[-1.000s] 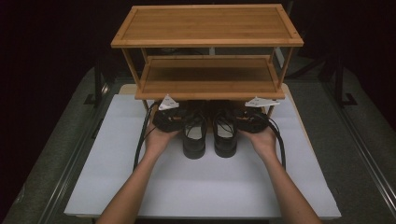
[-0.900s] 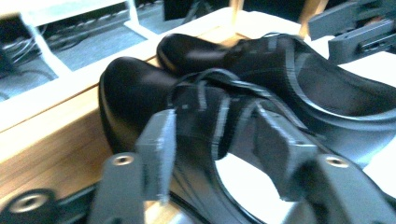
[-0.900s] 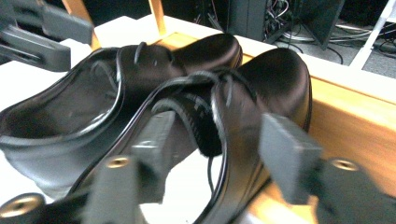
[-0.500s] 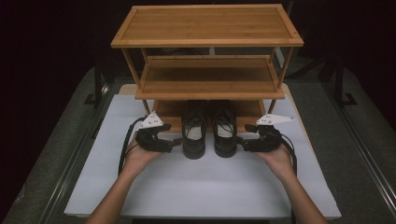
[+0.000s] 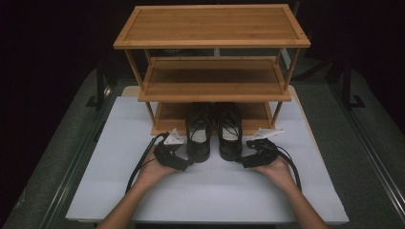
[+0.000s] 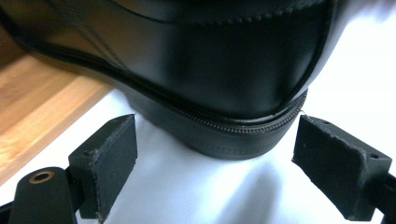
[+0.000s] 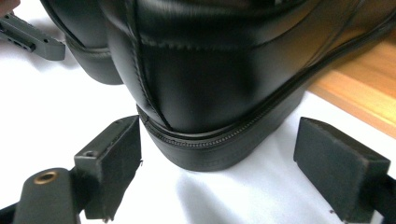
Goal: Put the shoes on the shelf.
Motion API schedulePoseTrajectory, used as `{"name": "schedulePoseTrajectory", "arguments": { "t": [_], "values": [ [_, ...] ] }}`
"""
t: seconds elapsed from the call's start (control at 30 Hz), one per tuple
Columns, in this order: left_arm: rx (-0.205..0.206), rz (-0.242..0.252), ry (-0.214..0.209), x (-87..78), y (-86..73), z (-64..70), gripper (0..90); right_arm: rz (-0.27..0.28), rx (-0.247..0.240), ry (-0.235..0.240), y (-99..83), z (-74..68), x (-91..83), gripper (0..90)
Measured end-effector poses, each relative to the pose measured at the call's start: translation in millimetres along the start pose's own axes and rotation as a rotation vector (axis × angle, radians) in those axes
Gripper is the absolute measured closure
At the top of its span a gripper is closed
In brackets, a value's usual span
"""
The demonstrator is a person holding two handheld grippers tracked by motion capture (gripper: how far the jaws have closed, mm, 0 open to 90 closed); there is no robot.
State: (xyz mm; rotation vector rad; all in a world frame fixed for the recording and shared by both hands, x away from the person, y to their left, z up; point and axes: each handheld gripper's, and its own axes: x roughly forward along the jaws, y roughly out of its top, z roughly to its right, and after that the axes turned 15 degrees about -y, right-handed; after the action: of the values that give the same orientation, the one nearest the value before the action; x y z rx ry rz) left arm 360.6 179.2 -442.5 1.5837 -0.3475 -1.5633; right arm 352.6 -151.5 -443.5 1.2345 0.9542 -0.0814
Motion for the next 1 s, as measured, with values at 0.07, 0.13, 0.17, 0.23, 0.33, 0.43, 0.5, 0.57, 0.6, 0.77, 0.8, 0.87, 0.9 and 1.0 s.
{"name": "schedulePoseTrajectory", "arguments": {
  "t": [0.07,0.13,0.17,0.23,0.33,0.43,0.5,0.57,0.6,0.77,0.8,0.87,0.9,1.0],
  "values": [
    [0.006,-0.008,-0.007,5.6,0.3,0.0,12.7,-0.010,-0.009,-0.003,-0.6,-2.7,5.8,13.6],
    [0.012,-0.020,-0.002,10.0,1.3,0.0,11.4,-0.021,-0.015,0.006,-0.7,-4.9,11.3,13.5],
    [0.009,-0.013,-0.004,11.5,1.8,-0.5,10.3,-0.024,-0.017,0.010,-0.6,-6.4,13.6,12.8],
    [0.012,-0.010,-0.003,12.6,2.6,-1.4,10.3,-0.033,-0.030,-0.005,-0.2,-9.7,16.3,12.2],
    [0.007,0.006,0.002,14.9,5.0,-1.9,10.3,-0.035,-0.032,-0.001,0.0,-11.7,19.4,12.4],
    [0.011,0.013,0.006,18.8,7.8,-2.0,11.1,-0.028,-0.034,0.000,2.0,-15.2,21.7,13.2],
    [0.015,-0.001,0.022,21.2,8.4,-1.8,11.2,-0.029,-0.029,-0.005,3.7,-18.2,23.0,13.2],
    [0.014,-0.003,0.025,22.6,8.7,-1.4,11.1,-0.022,-0.031,-0.021,3.8,-19.5,24.1,13.2],
    [0.012,-0.003,0.028,23.3,8.9,-1.1,11.2,-0.023,-0.020,-0.021,4.1,-20.1,24.4,13.3],
    [0.004,0.009,0.029,22.1,10.6,-1.0,11.3,-0.025,-0.008,-0.034,5.0,-22.4,23.0,14.1],
    [-0.001,0.016,0.020,20.5,11.3,-2.1,11.4,-0.022,-0.003,-0.030,5.5,-21.6,22.7,14.3],
    [-0.011,0.010,0.012,19.2,13.3,-3.1,11.4,-0.020,0.009,-0.018,7.0,-20.1,21.6,14.5],
    [-0.011,0.006,0.009,18.9,14.1,-3.7,11.4,-0.017,0.003,-0.023,8.3,-20.5,21.0,14.5],
    [-0.018,0.012,-0.001,16.1,17.1,-4.9,11.4,-0.017,0.002,-0.021,11.4,-19.9,19.5,14.6]
  ]
}}
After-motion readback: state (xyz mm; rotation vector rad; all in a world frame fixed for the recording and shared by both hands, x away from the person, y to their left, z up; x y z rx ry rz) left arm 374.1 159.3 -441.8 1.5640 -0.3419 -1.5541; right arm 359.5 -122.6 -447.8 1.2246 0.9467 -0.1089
